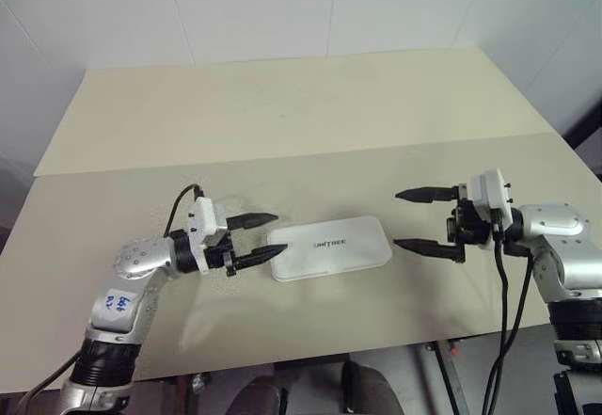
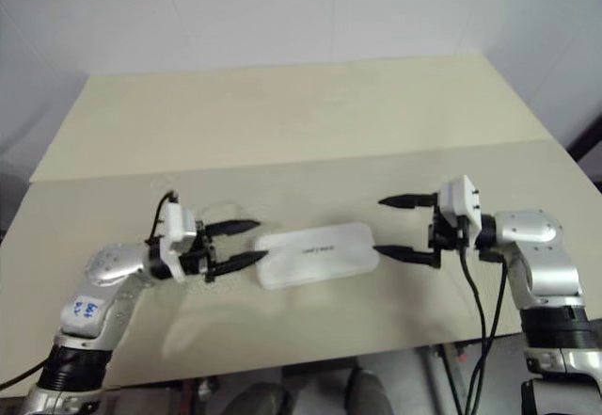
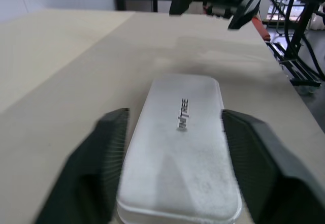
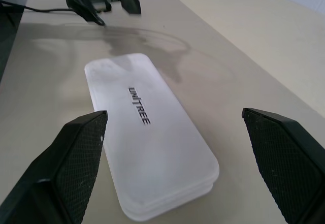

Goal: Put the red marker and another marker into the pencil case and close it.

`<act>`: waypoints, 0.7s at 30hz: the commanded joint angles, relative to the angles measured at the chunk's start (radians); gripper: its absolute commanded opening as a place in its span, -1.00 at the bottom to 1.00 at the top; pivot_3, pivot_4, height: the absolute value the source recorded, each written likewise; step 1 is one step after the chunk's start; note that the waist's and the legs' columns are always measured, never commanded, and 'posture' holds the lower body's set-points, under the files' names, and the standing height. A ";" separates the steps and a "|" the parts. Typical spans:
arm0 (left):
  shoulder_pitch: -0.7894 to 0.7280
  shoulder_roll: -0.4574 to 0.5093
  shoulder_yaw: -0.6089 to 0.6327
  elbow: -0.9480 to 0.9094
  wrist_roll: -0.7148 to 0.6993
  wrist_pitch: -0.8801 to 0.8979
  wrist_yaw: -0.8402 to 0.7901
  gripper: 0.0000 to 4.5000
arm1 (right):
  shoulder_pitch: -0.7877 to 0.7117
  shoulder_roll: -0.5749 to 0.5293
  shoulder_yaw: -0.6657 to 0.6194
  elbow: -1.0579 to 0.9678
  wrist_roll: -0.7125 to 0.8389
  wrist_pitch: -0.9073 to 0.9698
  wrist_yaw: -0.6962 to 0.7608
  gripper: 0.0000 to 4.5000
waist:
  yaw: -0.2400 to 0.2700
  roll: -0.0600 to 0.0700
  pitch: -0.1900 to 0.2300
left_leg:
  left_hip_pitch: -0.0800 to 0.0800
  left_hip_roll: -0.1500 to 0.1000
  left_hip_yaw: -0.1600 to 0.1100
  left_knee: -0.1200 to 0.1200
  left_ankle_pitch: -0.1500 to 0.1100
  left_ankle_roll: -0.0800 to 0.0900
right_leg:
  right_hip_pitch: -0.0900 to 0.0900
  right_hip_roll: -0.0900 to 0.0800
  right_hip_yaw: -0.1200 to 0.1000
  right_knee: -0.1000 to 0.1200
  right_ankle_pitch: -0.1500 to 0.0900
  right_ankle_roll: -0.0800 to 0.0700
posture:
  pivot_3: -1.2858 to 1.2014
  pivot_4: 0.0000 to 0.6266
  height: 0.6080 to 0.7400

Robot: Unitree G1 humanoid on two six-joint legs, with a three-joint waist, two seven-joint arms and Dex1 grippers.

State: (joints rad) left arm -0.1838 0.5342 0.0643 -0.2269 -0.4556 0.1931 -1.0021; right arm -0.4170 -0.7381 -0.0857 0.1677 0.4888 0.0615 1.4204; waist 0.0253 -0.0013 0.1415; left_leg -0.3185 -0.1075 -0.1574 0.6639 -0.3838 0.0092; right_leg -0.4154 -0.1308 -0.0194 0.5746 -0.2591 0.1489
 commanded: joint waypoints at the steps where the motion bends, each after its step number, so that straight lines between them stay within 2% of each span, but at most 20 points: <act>1: 0.025 0.027 0.042 -0.057 -0.031 -0.023 -0.006 0.96 | -0.016 -0.003 -0.013 0.012 0.004 -0.029 0.028 1.00 | 0.000 0.000 0.000 | 0.000 0.000 0.000 0.000 0.000 0.000 | 0.000 0.000 0.000 0.000 0.000 0.000 | 0.03 -0.52 1.00; 7: 0.095 0.059 0.081 -0.080 -0.003 -0.078 0.007 0.98 | -0.038 -0.022 -0.020 0.082 -0.010 -0.079 0.091 1.00 | 0.001 0.000 0.001 | 0.000 0.000 0.001 0.000 0.000 0.000 | 0.000 0.000 0.001 0.000 0.000 0.000 | 0.03 -0.52 1.00; 16: 0.160 0.077 0.177 -0.114 -0.014 -0.097 0.085 0.98 | -0.127 -0.032 -0.043 0.255 -0.058 -0.183 0.078 1.00 | 0.001 0.001 0.001 | 0.000 0.000 0.001 0.000 0.000 0.000 | 0.000 0.000 0.001 -0.001 0.000 0.000 | 0.03 -0.52 1.00; 21: 0.165 0.064 0.181 -0.136 -0.012 -0.073 0.141 0.98 | -0.130 -0.016 -0.042 0.262 -0.064 -0.192 0.057 1.00 | 0.000 0.002 0.002 | 0.000 0.000 0.000 -0.001 0.000 0.000 | 0.000 0.000 0.000 0.000 0.000 0.000 | 0.03 -0.52 1.00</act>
State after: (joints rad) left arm -0.0251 0.5987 0.2266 -0.3105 -0.4624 0.1216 -0.8825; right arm -0.5424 -0.7446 -0.0968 0.4467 0.4170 -0.1172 1.4845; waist 0.0255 0.0006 0.1432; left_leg -0.3181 -0.1073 -0.1571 0.6629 -0.3840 0.0089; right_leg -0.4154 -0.1306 -0.0190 0.5741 -0.2591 0.1486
